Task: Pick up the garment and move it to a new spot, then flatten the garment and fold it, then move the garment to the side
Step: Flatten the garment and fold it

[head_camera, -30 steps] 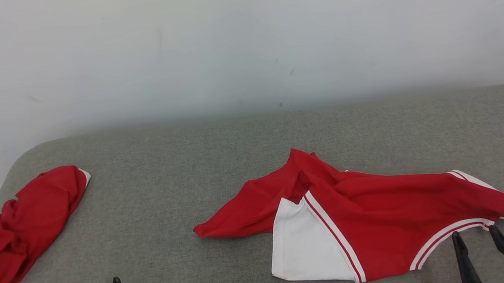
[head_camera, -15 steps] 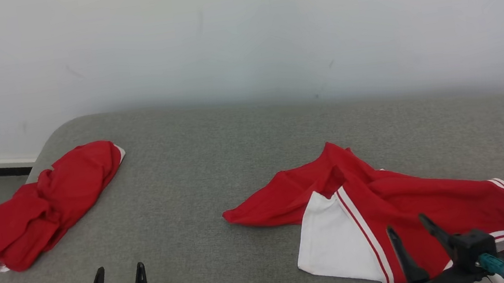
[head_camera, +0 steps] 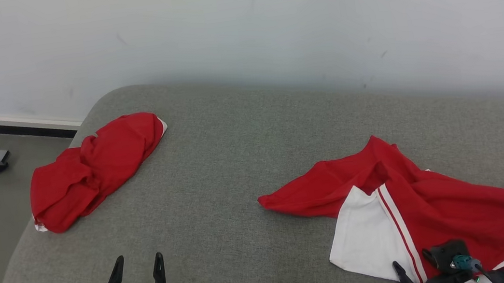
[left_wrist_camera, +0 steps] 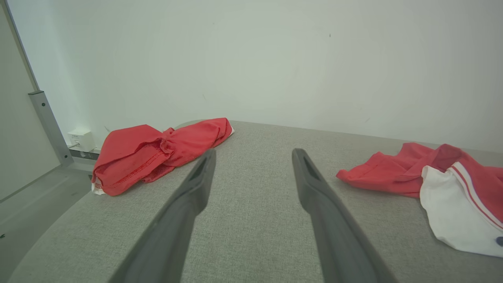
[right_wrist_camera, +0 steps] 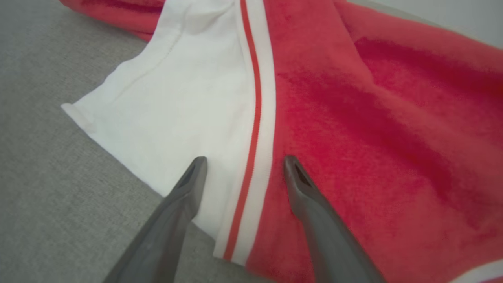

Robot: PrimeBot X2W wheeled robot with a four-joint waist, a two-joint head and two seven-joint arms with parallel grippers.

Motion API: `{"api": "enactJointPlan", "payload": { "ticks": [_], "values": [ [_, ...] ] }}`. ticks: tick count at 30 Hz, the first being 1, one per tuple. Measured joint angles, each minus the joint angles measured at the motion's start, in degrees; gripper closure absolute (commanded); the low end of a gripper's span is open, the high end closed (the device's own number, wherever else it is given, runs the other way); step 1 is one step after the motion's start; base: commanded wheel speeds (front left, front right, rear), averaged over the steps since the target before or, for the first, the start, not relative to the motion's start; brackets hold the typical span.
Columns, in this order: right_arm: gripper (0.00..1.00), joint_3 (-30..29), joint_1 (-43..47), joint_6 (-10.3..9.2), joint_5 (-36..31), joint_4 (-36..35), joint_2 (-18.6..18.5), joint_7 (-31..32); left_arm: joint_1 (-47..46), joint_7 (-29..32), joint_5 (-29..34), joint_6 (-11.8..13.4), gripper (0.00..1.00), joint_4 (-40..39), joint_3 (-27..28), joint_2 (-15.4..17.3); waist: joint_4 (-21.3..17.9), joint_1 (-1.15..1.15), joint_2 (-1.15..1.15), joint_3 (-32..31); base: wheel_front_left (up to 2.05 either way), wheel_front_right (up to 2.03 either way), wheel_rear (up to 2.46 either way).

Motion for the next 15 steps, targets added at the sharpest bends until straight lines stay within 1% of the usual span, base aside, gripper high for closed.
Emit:
{"api": "enactJointPlan", "payload": {
  "ticks": [3,4,5,10,14,15],
  "values": [
    [0.0,-0.76,-0.84,0.0,-0.62,2.57,1.02,-0.07,0.0,0.0,-0.09,0.0,0.0,0.02,0.32,0.13,0.07,0.0,0.0,0.21,0.0,0.0,0.0],
    [0.81,-0.6,-1.1,0.0,-0.67,3.18,1.24,-0.36,0.02,0.0,-0.12,0.0,0.0,0.01,0.63,0.18,-0.1,0.0,0.0,0.21,0.0,0.0,0.0],
    [1.0,-0.75,-1.24,0.0,-0.57,3.56,1.48,-0.97,0.07,0.0,-0.12,0.0,0.0,0.0,0.68,0.2,-0.35,0.0,0.0,0.18,0.0,0.0,0.0],
    [1.0,0.21,-1.35,0.0,0.08,3.99,1.81,-4.52,1.17,0.0,-0.11,0.0,0.0,-0.19,1.63,0.13,-2.32,0.0,0.0,-0.09,0.0,0.0,0.0],
    [1.0,1.24,-1.29,0.0,0.3,1.52,0.68,-6.46,1.64,0.0,-0.04,0.0,0.0,-0.33,2.1,0.12,-3.87,0.0,0.0,-0.35,0.0,0.0,0.0],
    [1.0,2.4,-0.44,0.0,2.0,-1.04,-0.53,-7.1,2.06,0.0,-0.07,0.0,0.0,-0.38,2.49,0.2,-5.0,0.0,0.0,-0.55,0.0,0.0,0.0]
  ]
}}
